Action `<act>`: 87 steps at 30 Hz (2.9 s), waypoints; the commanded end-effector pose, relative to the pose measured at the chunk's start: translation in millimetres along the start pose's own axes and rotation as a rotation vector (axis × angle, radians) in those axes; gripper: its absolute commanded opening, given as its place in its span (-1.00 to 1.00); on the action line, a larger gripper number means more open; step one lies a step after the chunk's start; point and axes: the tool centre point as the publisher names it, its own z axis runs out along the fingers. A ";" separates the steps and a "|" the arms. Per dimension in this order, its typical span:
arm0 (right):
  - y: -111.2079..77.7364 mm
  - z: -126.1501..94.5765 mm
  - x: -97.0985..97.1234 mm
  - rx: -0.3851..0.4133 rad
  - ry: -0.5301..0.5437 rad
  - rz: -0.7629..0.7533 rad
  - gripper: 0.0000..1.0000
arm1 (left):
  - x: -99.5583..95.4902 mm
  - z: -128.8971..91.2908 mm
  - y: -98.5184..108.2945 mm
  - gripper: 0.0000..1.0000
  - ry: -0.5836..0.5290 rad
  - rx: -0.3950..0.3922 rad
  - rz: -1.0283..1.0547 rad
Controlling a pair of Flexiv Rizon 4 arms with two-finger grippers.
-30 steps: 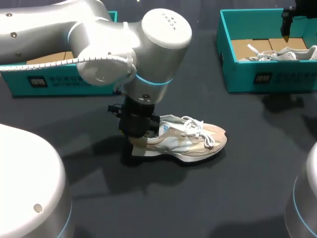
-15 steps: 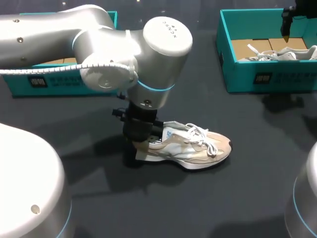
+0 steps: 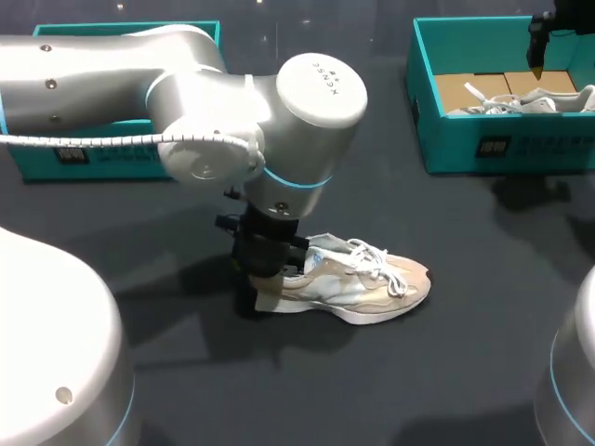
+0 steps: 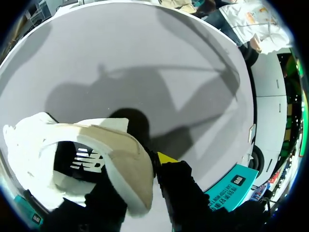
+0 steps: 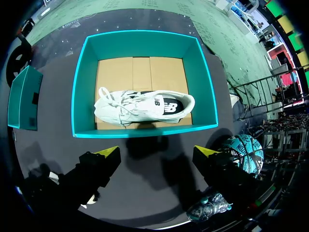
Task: Take the shoe out of the shoebox, open the shoe tongue, remove and reinsert the insole, then place the shoe into the shoebox
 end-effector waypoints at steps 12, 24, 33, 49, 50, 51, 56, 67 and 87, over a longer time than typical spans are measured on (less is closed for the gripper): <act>-0.5 0.0 -0.1 -0.001 0.000 0.000 1.00 | 15.1 -38.7 -16.5 1.00 -0.136 0.027 -0.127; -0.5 0.0 -0.1 -0.001 0.000 0.000 1.00 | 46.2 -96.9 -32.0 1.00 -0.301 0.152 -0.575; -0.5 0.0 -0.1 -0.001 0.000 0.000 1.00 | 67.4 -111.0 -40.8 1.00 -0.354 0.366 -0.788; -0.5 0.0 -0.1 -0.001 0.000 0.000 1.00 | 70.2 -107.6 -41.3 1.00 -0.402 0.424 -0.834; -0.5 0.0 -0.1 -0.001 0.000 0.000 1.00 | 72.0 -105.0 -40.9 1.00 -0.411 0.437 -0.884; -0.5 0.0 -0.1 -0.001 0.000 0.000 1.00 | 73.1 -103.9 -41.4 1.00 -0.425 0.454 -0.886; -0.5 0.0 -0.1 -0.001 0.000 0.000 1.00 | 77.1 -95.8 -44.6 1.00 -0.469 0.528 -0.988; -0.5 0.0 -0.1 -0.001 0.000 0.000 1.00 | 77.9 -82.9 -50.4 1.00 -0.623 0.637 -1.234; -0.5 0.0 -0.1 -0.001 0.000 0.000 1.00 | 88.7 -58.0 -51.6 1.00 -0.773 0.763 -1.430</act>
